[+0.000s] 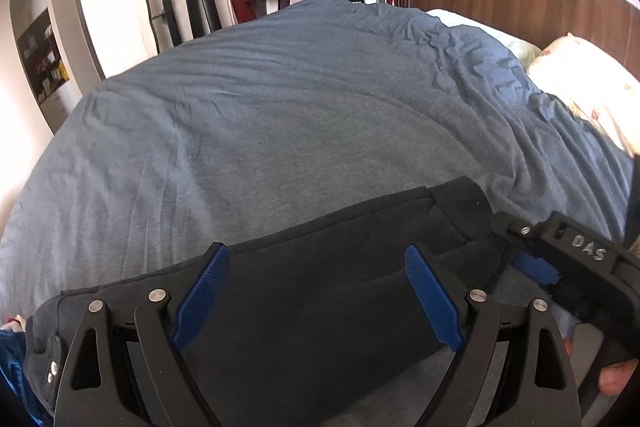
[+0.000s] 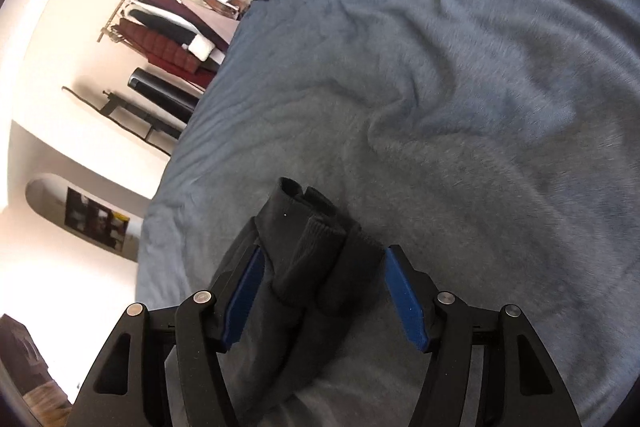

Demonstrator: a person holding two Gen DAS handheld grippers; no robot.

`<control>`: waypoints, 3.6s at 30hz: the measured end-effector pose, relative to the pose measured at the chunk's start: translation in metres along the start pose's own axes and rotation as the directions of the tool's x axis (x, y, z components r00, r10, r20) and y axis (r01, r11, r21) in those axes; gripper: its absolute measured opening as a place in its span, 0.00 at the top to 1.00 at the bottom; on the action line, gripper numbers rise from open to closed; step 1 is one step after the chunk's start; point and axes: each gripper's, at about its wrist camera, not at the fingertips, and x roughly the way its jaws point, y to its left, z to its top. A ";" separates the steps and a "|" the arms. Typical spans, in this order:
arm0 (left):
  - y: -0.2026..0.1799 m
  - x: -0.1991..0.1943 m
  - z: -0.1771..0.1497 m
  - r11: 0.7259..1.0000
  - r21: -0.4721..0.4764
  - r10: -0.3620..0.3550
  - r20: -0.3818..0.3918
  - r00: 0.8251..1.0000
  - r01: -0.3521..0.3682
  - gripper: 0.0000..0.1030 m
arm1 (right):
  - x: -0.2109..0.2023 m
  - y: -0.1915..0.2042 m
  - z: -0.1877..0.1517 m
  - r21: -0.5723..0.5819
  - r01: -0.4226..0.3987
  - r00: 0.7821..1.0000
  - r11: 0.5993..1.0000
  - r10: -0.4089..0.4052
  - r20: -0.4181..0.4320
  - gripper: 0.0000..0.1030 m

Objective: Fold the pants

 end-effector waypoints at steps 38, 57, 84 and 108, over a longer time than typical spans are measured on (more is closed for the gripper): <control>0.127 -0.071 -0.013 0.977 -0.142 0.160 -0.022 0.987 -0.161 0.13 | -0.051 0.186 -0.042 -0.637 0.028 0.992 0.771 0.055 0.111 0.83; 0.249 -0.143 -0.051 0.925 -0.232 0.298 -0.051 0.953 -0.302 0.13 | -0.064 0.305 -0.135 -0.829 -0.071 0.993 0.555 0.120 -0.005 0.83; 0.379 -0.174 -0.124 0.863 -0.316 0.362 -0.157 0.919 -0.394 0.13 | -0.012 0.375 -0.285 -0.897 -0.254 0.967 0.361 0.064 -0.248 0.83; 0.403 -0.192 -0.135 0.837 -0.332 0.409 -0.150 0.900 -0.435 0.13 | 0.047 0.356 -0.345 -0.824 -0.367 0.901 0.432 -0.054 -0.430 0.58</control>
